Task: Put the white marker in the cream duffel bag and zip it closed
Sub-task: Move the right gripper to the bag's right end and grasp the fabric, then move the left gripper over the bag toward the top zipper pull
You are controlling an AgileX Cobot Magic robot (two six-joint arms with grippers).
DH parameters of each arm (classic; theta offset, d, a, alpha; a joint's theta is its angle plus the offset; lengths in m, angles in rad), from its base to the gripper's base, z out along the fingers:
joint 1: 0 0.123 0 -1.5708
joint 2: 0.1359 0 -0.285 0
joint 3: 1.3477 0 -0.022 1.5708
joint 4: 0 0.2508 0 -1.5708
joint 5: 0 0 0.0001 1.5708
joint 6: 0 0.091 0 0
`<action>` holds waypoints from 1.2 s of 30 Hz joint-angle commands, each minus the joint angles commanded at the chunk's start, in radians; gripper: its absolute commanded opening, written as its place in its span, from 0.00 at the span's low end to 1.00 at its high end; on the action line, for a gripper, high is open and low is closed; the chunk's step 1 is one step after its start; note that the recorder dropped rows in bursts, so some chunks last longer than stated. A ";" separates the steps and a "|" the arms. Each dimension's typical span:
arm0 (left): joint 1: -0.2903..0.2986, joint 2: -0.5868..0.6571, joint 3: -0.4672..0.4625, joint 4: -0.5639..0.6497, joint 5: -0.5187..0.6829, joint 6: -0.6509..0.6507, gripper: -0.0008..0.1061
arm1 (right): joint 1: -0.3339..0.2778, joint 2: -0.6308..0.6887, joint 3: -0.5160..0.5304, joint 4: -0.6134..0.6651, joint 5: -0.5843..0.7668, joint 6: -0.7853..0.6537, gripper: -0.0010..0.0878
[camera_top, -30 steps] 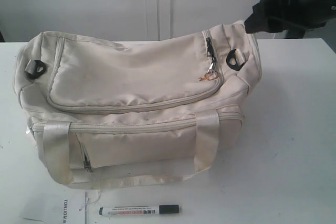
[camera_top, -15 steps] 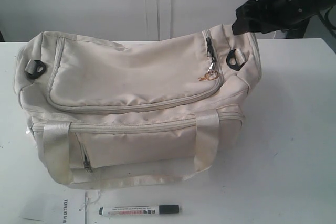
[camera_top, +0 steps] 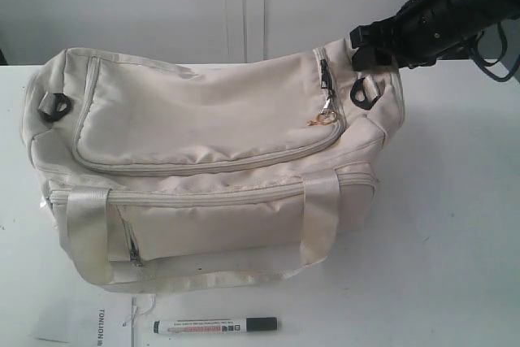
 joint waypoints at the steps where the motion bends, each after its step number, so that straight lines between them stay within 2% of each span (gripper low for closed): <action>1: 0.000 0.000 0.000 0.000 0.000 -0.002 0.01 | 0.000 0.000 0.000 0.000 0.000 0.000 0.13; 2: 0.000 0.000 0.000 0.000 0.000 -0.006 0.01 | 0.000 0.000 0.000 0.000 0.000 -0.002 0.01; 9: 0.000 0.000 0.000 0.000 -0.023 -0.103 0.01 | 0.000 0.000 0.000 0.001 -0.006 -0.004 0.01; 12: 0.000 0.000 0.000 -0.013 -0.061 -0.220 0.01 | 0.000 0.000 0.000 0.001 -0.009 -0.004 0.01; 15: 0.000 0.000 0.000 -0.017 -0.137 -0.322 0.01 | 0.000 0.000 0.000 0.001 -0.005 -0.004 0.01; 20: 0.000 0.000 0.000 -0.017 -0.300 -0.340 0.01 | 0.000 0.000 0.000 0.001 -0.011 -0.004 0.01; 24: 0.000 0.000 0.000 -0.017 -0.383 -0.495 0.01 | 0.000 0.000 0.000 0.001 -0.011 -0.004 0.01; 26: 0.000 0.000 0.000 -0.017 -0.347 -0.524 0.01 | 0.000 0.000 0.000 0.001 -0.011 -0.004 0.01; 31: 0.000 0.000 -0.136 0.091 -0.005 -0.505 0.01 | 0.000 0.000 0.000 0.001 -0.011 -0.004 0.01; 34: 0.000 0.043 -0.207 0.091 0.085 -0.418 0.01 | 0.000 0.000 0.000 0.001 -0.011 -0.004 0.01; 36: 0.000 0.101 -0.245 0.091 0.090 -0.370 0.01 | 0.000 0.000 0.000 0.001 -0.011 -0.004 0.01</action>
